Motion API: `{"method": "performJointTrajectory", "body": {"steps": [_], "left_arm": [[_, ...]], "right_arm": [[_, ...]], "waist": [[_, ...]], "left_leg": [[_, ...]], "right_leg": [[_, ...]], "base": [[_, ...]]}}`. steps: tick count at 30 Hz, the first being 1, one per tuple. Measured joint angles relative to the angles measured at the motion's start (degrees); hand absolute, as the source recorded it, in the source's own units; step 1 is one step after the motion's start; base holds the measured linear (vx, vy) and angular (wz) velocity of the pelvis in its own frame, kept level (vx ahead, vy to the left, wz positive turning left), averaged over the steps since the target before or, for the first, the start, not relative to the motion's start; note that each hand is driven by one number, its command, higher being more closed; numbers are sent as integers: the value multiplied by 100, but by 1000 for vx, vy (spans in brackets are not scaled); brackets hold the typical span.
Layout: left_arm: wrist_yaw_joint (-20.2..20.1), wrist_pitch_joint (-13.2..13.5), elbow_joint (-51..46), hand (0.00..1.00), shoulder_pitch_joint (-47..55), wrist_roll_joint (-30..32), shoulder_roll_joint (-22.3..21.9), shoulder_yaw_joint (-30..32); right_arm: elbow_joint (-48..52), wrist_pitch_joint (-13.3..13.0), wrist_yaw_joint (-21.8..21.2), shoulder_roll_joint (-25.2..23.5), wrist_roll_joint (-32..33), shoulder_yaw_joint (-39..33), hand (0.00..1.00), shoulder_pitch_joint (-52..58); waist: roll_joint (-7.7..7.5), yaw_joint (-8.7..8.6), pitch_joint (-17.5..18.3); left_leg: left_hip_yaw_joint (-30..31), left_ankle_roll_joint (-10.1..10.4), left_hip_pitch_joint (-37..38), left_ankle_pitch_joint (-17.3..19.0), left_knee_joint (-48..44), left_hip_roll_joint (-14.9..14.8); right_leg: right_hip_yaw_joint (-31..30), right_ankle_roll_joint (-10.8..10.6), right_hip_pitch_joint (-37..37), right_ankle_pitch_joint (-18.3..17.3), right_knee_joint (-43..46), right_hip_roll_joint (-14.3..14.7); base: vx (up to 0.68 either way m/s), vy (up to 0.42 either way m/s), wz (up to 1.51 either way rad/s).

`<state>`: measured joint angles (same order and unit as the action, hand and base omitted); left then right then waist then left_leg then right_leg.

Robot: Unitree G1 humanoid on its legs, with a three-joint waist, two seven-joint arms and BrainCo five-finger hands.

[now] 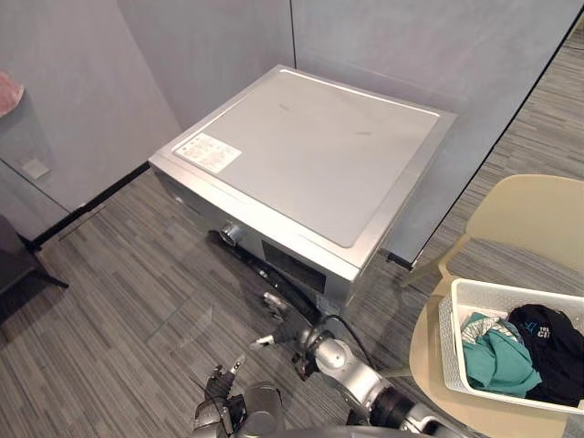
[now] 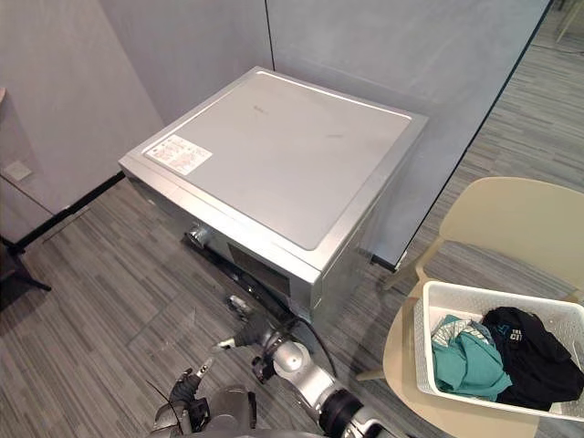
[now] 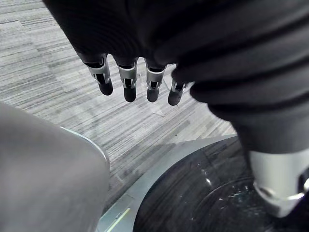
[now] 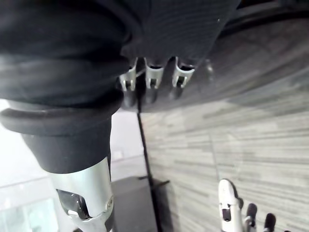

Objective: Pick up the laundry basket with both hands and put the clothes into the washing machine.

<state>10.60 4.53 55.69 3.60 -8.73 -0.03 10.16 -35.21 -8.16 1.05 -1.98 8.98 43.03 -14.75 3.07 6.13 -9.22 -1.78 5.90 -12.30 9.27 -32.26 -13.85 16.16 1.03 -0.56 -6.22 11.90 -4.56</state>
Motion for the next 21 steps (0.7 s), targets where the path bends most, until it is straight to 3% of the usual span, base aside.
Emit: {"method": "performJointTrajectory", "body": {"steps": [1,2,3,4,6,11,15,18,21], "left_arm": [[77,0,15,0,78,-110,-43,5],[91,4,33,0,110,-178,-71,3],[101,0,84,0,98,-207,-66,1],[101,-21,183,0,14,-193,20,-77],[99,-34,228,0,-20,-183,44,-118],[90,-54,225,0,74,-113,121,-102],[64,-55,226,0,134,-111,124,-15],[60,-92,228,0,254,28,131,271],[58,-101,236,0,266,159,140,330]], "right_arm": [[-30,-14,93,-6,193,-22,0,-15],[-53,-15,124,-3,236,-16,0,-17],[-123,-8,144,-7,270,21,0,-33],[-241,18,137,-5,316,24,0,-26],[-356,109,101,3,389,75,0,-21],[-423,181,-126,35,-84,106,0,43],[-272,219,-85,351,-963,-753,0,755],[183,248,-3,744,-1365,-1246,0,1574],[460,251,25,941,-1542,-1576,0,1914]], "waist": [[110,-1,48],[217,-22,94],[192,-75,88],[59,-116,73],[-31,-59,69],[-46,-76,124],[-37,-109,221],[-110,-243,272],[-140,-254,293]], "left_leg": [[195,220,205,-411,892,-38],[238,280,248,-765,1178,-82],[270,436,375,-568,1365,-87],[302,429,507,-539,1788,90],[296,362,620,-521,2019,241],[132,137,925,-636,2316,562],[14,110,926,-881,2771,605],[-46,136,1047,-1028,3069,603],[-231,144,1110,-1033,3158,578]], "right_leg": [[-74,-118,30,-16,1,78],[-109,-191,33,-41,1,136],[-153,-279,32,-52,-2,138],[-63,-405,14,-75,-2,-22],[5,-516,66,-78,13,-209],[-131,-707,163,-34,-16,-532],[-247,-755,-45,96,-119,-552],[-305,-770,-80,120,-155,-540],[-523,-749,-197,135,-149,-459]], "base": [[86,168,-30],[140,284,-26],[102,267,17],[76,254,38],[10,196,42],[-61,106,2],[-72,45,-12],[18,8,-9],[24,5,-39]]}}
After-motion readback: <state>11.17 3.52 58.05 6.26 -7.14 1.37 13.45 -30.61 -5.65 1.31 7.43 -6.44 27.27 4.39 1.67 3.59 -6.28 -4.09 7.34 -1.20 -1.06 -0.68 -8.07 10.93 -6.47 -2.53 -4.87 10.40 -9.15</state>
